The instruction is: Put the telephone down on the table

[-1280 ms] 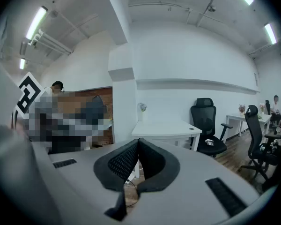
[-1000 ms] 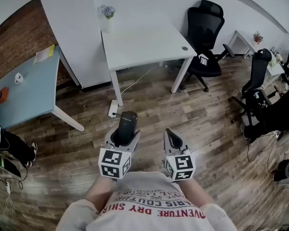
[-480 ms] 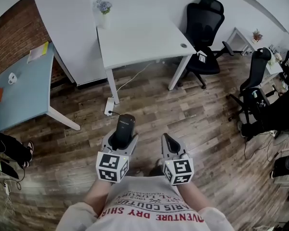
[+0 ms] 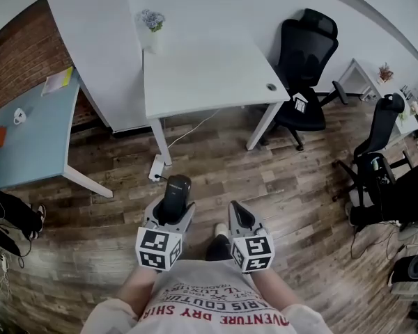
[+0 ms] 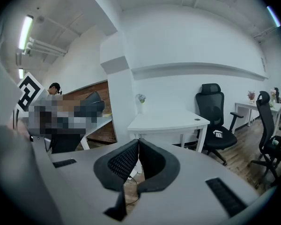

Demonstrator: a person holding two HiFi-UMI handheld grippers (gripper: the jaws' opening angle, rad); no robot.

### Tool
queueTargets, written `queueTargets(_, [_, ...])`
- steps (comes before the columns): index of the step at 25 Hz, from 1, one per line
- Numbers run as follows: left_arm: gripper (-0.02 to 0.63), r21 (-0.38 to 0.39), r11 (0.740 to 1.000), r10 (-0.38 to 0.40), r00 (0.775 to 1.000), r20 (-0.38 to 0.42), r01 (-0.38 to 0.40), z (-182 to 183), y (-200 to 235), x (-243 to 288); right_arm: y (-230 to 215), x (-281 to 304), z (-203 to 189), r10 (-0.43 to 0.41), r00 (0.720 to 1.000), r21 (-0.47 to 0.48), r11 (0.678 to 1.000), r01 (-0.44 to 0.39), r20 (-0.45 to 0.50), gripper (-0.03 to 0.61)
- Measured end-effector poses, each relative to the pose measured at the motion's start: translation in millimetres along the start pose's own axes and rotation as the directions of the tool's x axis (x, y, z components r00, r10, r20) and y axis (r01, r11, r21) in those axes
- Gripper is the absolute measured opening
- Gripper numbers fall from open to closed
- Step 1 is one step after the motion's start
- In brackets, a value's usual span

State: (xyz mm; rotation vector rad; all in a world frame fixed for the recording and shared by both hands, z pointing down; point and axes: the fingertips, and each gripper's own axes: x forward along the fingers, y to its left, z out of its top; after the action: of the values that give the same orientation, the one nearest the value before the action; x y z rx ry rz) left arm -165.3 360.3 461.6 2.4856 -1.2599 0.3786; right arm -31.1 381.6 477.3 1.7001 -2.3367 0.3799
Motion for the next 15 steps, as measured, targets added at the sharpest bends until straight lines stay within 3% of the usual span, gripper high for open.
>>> queueTargets(5, [0.295, -0.003, 0.999, 0.045, 0.999, 0.017, -0.045, 35, -15, 54, -57, 31, 22, 0.063, 0.998, -0.006, 0.998, -0.064, -0.006, 0.025])
queueTargets(15, [0.295, -0.013, 0.994, 0.107, 0.994, 0.037, -0.107, 74, -45, 147, -166, 73, 33, 0.112, 0.993, 0.012, 0.994, -0.112, -0.03, 0.025])
